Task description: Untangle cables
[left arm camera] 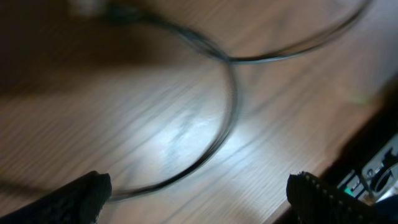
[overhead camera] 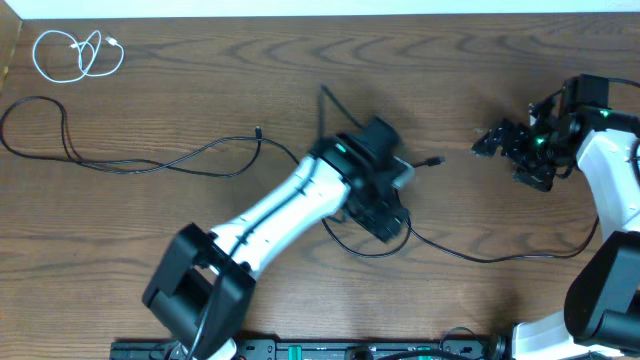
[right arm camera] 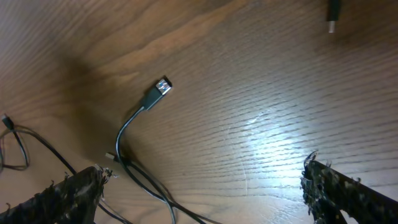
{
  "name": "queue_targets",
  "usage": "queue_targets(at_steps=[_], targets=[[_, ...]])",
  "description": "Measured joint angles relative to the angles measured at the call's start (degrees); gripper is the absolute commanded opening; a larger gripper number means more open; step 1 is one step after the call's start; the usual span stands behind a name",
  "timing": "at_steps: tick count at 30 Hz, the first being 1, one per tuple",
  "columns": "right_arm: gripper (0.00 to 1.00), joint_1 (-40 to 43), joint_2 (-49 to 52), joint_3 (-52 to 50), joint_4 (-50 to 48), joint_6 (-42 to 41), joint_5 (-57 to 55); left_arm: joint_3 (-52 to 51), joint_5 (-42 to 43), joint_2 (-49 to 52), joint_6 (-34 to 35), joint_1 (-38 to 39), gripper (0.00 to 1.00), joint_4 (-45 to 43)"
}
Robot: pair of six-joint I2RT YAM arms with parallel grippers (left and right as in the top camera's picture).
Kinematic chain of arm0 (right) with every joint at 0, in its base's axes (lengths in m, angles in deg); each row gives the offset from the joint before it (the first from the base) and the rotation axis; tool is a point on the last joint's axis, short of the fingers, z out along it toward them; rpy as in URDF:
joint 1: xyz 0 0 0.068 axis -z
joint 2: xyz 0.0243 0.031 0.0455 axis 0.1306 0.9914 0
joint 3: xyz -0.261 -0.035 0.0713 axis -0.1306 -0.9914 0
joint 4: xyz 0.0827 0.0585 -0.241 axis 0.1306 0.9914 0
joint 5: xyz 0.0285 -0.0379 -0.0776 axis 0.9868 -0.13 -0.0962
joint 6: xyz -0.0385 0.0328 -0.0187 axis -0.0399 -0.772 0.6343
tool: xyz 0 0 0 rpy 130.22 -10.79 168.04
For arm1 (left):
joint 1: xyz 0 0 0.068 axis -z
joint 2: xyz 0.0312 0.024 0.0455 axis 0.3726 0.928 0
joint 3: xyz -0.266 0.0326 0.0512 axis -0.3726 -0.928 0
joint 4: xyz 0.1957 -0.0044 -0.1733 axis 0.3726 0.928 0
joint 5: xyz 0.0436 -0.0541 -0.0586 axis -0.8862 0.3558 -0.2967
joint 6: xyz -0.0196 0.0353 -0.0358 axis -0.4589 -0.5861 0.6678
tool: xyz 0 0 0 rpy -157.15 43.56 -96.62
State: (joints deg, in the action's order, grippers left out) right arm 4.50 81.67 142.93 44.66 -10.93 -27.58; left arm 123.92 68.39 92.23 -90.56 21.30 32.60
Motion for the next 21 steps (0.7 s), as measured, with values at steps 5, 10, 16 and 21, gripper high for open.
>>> queue_targets(at_steps=[5,10,16,21], targets=[[0.99,0.3,0.0,0.0,0.2,0.0,0.6,-1.1,-7.2,0.0,-1.2,9.1,0.96,-5.1],[0.99,0.3,0.0,0.0,0.2,0.0,0.8,-1.4,-17.2,0.3,-1.5,15.4,0.95,-5.2],[0.99,0.3,0.0,0.0,0.4,0.0,0.8,-1.4,-21.0,5.2,-1.7,17.6,0.82,-6.2],[0.99,0.3,0.0,0.0,0.7,0.0,0.8,-1.6,-22.1,9.6,-1.6,17.6,0.78,-6.8]])
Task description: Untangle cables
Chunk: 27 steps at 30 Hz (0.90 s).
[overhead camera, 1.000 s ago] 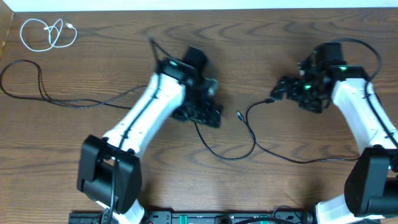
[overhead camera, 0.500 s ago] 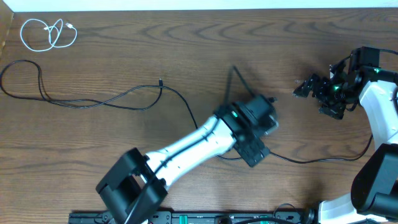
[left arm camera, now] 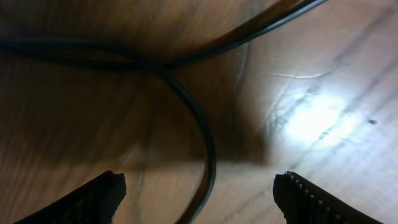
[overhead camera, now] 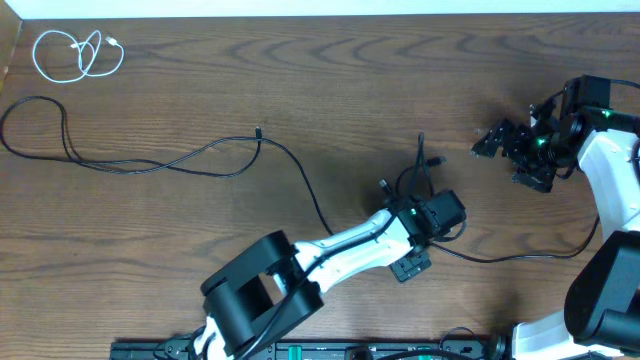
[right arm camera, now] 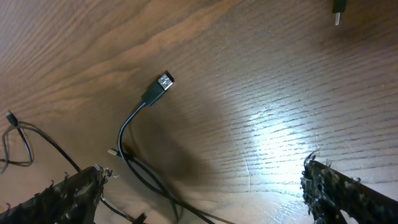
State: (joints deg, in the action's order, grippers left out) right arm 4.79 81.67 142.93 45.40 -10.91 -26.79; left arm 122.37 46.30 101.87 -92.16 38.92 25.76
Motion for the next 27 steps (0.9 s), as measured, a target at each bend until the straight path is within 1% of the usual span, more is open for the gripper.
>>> queue_targets(at_steps=[2,6,8,9,21,27], targets=[[0.99,0.0,0.0,0.0,0.1,0.0,0.0,0.0,-0.2,0.2,0.0,0.0,0.71,-0.9],[0.99,0.0,0.0,0.0,0.1,0.0,0.0,0.0,-0.6,0.1,0.0,0.0,0.69,-2.2],[0.99,0.0,0.0,0.0,0.2,0.0,0.0,0.0,-0.6,0.1,0.0,0.0,0.62,-2.5],[0.99,0.0,0.0,0.0,0.3,0.0,0.0,0.0,-0.7,0.2,0.0,0.0,0.62,-2.4],[0.99,0.0,0.0,0.0,0.5,0.1,0.0,0.0,-0.8,1.2,-0.3,0.0,0.62,-2.1],[0.99,0.0,0.0,0.0,0.5,1.4,0.0,0.0,-0.8,2.3,-1.1,0.0,0.62,-1.9]])
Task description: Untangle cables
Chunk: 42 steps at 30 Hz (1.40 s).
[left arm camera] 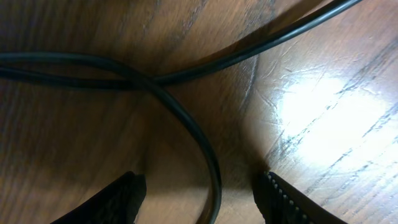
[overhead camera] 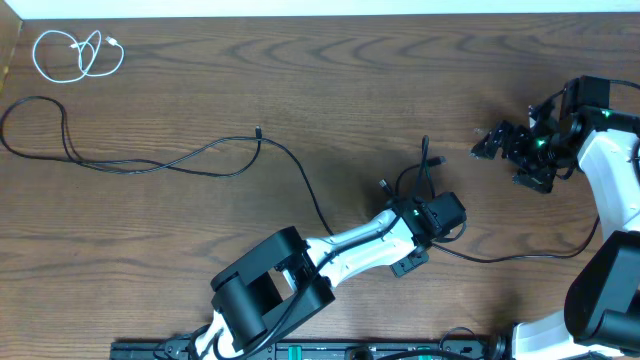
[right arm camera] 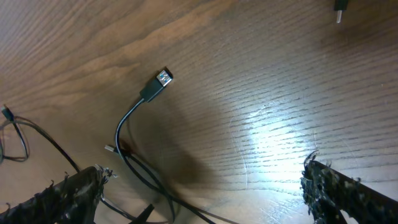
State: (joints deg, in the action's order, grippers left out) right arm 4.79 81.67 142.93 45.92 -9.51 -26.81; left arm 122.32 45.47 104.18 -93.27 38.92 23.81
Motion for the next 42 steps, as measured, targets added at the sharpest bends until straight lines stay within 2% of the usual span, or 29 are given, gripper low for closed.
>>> queue_targets(at_steps=[10,13,21,23,24,25,37,42], targets=[[0.99,0.0,0.0,0.0,-0.4,0.7,0.0,0.0,0.0,0.2,-0.5,0.0,0.63,-0.9],[0.99,0.0,0.0,0.0,-0.5,0.7,0.0,0.2,0.1,0.5,-0.8,0.0,0.6,-1.4],[0.99,0.0,0.0,0.0,-1.1,0.8,0.0,1.2,1.4,1.3,-1.4,0.1,0.29,-2.1],[0.99,0.0,0.0,0.0,-1.1,0.8,0.0,1.2,1.5,1.4,-1.3,0.1,0.19,-2.3],[0.99,0.0,0.0,0.0,-1.1,0.8,0.0,1.2,1.6,1.4,-1.3,0.1,0.09,-2.4],[0.99,0.0,0.0,0.0,-1.1,0.8,0.0,1.2,1.5,1.4,-1.5,0.1,0.08,-2.4],[0.99,0.0,0.0,0.0,-0.7,0.8,0.0,4.5,1.0,2.0,-0.9,-0.3,0.08,2.0],[0.99,0.0,0.0,0.0,0.0,0.9,0.0,4.7,0.6,-3.1,2.8,-0.4,0.08,1.1]])
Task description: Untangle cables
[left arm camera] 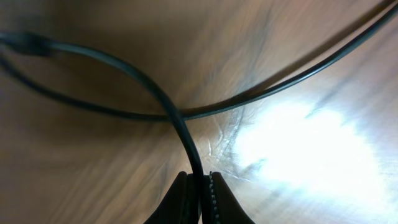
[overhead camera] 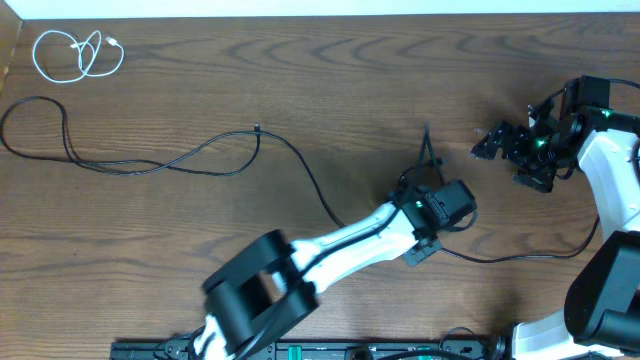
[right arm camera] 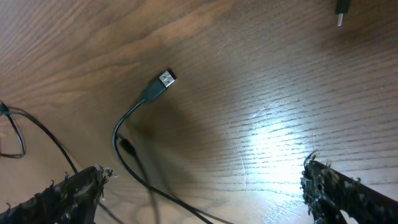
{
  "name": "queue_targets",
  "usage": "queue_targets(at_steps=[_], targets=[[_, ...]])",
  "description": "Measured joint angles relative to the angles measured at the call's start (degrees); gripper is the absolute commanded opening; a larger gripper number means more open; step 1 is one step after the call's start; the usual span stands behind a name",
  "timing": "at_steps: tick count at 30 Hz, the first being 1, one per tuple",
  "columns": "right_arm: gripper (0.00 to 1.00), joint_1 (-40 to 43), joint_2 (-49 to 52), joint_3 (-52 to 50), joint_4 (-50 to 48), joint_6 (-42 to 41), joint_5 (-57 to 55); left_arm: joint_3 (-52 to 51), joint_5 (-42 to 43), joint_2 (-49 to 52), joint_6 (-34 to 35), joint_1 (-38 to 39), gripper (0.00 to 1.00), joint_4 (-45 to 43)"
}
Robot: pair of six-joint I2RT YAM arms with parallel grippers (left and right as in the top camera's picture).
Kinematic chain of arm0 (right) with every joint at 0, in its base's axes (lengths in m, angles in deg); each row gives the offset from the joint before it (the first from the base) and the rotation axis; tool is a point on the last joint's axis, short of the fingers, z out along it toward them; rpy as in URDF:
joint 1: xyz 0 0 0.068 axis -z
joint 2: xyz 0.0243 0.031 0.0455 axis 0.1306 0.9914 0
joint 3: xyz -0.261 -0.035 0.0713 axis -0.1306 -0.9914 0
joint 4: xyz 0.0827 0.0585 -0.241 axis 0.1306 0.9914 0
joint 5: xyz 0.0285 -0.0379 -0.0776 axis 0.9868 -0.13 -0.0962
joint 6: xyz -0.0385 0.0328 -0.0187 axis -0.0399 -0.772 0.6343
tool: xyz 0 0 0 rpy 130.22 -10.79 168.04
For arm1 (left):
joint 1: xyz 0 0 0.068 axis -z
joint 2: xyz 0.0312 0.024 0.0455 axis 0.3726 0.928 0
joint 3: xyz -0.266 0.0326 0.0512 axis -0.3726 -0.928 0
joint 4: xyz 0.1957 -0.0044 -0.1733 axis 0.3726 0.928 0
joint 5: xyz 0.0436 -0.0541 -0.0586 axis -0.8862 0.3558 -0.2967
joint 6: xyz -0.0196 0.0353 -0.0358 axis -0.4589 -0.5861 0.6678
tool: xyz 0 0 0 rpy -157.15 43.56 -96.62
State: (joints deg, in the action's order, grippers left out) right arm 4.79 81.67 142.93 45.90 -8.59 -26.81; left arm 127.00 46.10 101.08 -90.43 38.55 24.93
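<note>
A long black cable (overhead camera: 130, 165) runs from the far left to a small tangle (overhead camera: 425, 165) right of centre. From there a second black cable (overhead camera: 520, 255) sweeps off to the right. My left gripper (overhead camera: 442, 207) sits at the tangle. In the left wrist view the gripper (left arm camera: 200, 186) is shut on one black strand (left arm camera: 155, 93), which crosses over another. My right gripper (overhead camera: 487, 143) hovers open at the right. Its wrist view shows a USB plug (right arm camera: 163, 81) and cable below the open gripper (right arm camera: 202, 186).
A coiled white cable (overhead camera: 75, 52) lies at the far left back corner. A small separate plug tip (right arm camera: 339, 9) shows at the top right of the right wrist view. The table's near edge carries a black rail (overhead camera: 300, 350).
My left gripper, then open astride a black strand at the tangle, is now shut on that strand and sits slightly further back and right. The tangle's loops have shifted. The right gripper has not moved.
My left gripper was open over a cable loop near the table's middle. It then stood open at the tangle further right, then with its jaws narrower around one strand, and now holds that strand. The right gripper stayed open in place throughout.
</note>
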Motion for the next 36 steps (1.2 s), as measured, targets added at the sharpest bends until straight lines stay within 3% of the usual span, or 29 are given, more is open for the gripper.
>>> queue_targets(at_steps=[6,12,29,36], targets=[[0.99,0.0,0.0,0.0,0.1,0.0,0.0,0.4,1.4,-11.2,2.1,0.0,0.07,-2.4],[0.99,0.0,0.0,0.0,0.9,0.0,0.0,0.7,2.8,-16.1,6.3,-3.1,0.07,-5.9],[0.99,0.0,0.0,0.0,1.5,0.1,0.0,0.7,3.7,-16.2,27.8,-32.5,0.07,-5.9],[0.99,0.0,0.0,0.0,1.5,0.1,0.0,0.7,7.0,-16.2,36.6,-40.8,0.07,-5.2]])
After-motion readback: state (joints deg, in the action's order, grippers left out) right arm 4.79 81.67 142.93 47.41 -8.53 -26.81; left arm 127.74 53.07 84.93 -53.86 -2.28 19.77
